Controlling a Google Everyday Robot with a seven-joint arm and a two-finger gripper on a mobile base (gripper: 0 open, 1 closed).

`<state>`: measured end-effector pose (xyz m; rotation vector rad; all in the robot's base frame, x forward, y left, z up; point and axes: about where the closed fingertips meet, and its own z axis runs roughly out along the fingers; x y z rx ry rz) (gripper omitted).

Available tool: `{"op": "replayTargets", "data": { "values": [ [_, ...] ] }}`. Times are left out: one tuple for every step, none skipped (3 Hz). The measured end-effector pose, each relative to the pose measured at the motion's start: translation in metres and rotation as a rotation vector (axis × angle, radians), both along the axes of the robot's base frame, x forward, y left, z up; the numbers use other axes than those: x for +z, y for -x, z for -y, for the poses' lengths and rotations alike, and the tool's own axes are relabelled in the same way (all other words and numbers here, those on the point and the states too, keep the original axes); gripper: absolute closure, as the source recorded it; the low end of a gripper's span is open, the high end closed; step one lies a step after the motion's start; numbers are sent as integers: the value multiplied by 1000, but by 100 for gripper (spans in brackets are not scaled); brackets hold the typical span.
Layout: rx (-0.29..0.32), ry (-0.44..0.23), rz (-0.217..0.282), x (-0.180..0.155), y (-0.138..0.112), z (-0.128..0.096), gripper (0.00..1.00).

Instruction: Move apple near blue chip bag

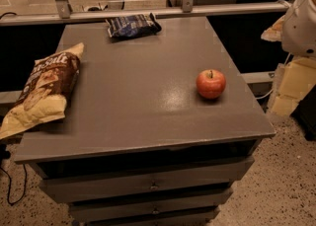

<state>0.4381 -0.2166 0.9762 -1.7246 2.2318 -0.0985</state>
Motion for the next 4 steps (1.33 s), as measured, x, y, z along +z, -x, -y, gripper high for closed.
{"op": "replayTargets", "data": {
  "values": [
    [0,0,0,0,0,0,0],
    [22,-56,25,-8,-11,-2,0],
    [62,-145,69,-32,-36,-6,0],
    [88,-217,116,-58,-64,-12,0]
  ]
}}
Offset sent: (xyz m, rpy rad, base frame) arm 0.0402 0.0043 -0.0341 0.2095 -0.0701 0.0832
